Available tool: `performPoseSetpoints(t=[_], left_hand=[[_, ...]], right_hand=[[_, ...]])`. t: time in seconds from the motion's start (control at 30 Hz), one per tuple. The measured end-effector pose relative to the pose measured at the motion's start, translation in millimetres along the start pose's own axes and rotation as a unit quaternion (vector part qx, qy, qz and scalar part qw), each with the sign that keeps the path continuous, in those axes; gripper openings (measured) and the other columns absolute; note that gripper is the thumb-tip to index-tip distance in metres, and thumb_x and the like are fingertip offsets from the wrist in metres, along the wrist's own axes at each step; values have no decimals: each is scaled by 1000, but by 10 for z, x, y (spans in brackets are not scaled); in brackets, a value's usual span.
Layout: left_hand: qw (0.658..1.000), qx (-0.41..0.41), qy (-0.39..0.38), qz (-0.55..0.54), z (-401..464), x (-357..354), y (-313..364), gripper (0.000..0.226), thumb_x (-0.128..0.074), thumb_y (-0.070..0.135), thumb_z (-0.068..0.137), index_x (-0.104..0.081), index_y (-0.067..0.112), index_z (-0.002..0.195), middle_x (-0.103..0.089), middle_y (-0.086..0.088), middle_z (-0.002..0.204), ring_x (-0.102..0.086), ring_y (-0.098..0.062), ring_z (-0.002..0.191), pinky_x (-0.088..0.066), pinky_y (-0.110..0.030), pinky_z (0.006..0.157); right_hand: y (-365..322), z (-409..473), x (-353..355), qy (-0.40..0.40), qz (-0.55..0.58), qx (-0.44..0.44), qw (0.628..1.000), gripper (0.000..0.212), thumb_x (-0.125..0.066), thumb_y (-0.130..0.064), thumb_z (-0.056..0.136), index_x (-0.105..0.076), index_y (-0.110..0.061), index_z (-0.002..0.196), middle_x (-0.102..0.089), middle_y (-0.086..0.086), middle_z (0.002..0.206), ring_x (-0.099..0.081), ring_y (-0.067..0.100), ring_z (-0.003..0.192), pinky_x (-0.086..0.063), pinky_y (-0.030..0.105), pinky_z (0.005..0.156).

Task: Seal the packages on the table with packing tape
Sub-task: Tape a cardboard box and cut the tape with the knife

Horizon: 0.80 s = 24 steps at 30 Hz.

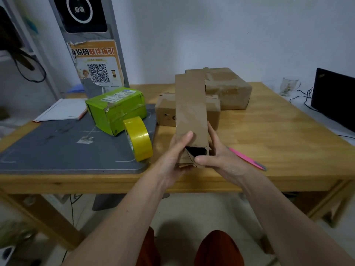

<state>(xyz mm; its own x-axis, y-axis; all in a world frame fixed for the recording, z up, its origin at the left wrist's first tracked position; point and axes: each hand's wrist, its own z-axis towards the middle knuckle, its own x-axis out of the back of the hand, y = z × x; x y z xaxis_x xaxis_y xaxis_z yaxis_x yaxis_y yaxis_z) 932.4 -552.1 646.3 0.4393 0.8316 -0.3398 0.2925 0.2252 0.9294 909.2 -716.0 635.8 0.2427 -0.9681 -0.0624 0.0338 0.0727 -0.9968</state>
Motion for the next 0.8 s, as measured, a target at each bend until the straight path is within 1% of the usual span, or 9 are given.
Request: performPoseSetpoints(t=[0.1,0.17,0.23,0.3,0.4,0.47,0.57,0.7,0.8], left_hand=[[999,-8,-31,27,-29,24,-11,83,-83,44,64,-46,39,138,-66,2,126,-65,-18,113,-57,-35,83],[999,-20,-22,39,-39,-14,-35,92,-86,37,57,-44,40,138,-66,2,125,-65,-19,113,-58,-37,84],[997,-40,45,49,-22,-116,-98,105,-91,39,49,-40,40,141,-66,2,124,-64,-19,114,-57,-42,90],[985,-46,151,61,8,-220,-171,122,-91,51,35,-34,44,143,-58,0,132,-57,-23,121,-52,-48,96],[973,-33,224,50,39,-316,-194,132,-87,62,25,-27,52,143,-47,-2,140,-51,-28,124,-50,-51,98],[972,-29,232,38,52,-379,-169,133,-86,61,24,-26,54,142,-47,-2,136,-55,-26,118,-56,-46,90],[976,-8,215,-16,65,-481,-129,125,-88,57,29,-31,51,139,-54,-2,128,-61,-22,109,-60,-35,74],[979,9,189,-71,84,-514,-134,94,-92,41,57,-39,46,134,-68,4,112,-68,-18,98,-54,-27,62],[981,16,177,-83,103,-530,-144,87,-90,36,62,-40,45,132,-69,4,110,-68,-18,95,-52,-25,60]], right_hand=[[29,-27,70,-10,40,0,999,127,-96,-27,51,-18,-50,149,-48,0,147,-51,19,131,-44,45,107],[33,-52,108,-23,51,-11,998,119,-95,-30,54,-25,-46,148,-51,0,144,-51,20,131,-47,42,104],[54,-76,141,-42,63,-31,997,112,-94,-39,55,-31,-37,148,-55,1,141,-51,24,131,-48,43,103],[111,-101,183,-88,88,-38,991,109,-91,-43,58,-32,-24,148,-55,8,141,-50,29,132,-45,47,105],[176,-105,203,-101,129,-34,986,101,-90,-38,63,-34,-22,146,-55,14,139,-50,33,130,-43,49,105],[199,-66,198,-35,145,-31,988,90,-89,-40,65,-45,-20,140,-60,13,133,-54,32,127,-50,46,96],[186,-7,182,41,151,-29,987,78,-81,-54,70,-55,-18,135,-60,13,133,-58,27,123,-54,40,88],[161,23,173,93,148,-19,984,83,-74,-62,72,-53,-12,135,-60,17,132,-63,27,112,-56,38,81],[160,25,170,108,133,-17,985,66,-69,-63,76,-63,-22,127,-64,10,129,-64,24,114,-56,36,78]])
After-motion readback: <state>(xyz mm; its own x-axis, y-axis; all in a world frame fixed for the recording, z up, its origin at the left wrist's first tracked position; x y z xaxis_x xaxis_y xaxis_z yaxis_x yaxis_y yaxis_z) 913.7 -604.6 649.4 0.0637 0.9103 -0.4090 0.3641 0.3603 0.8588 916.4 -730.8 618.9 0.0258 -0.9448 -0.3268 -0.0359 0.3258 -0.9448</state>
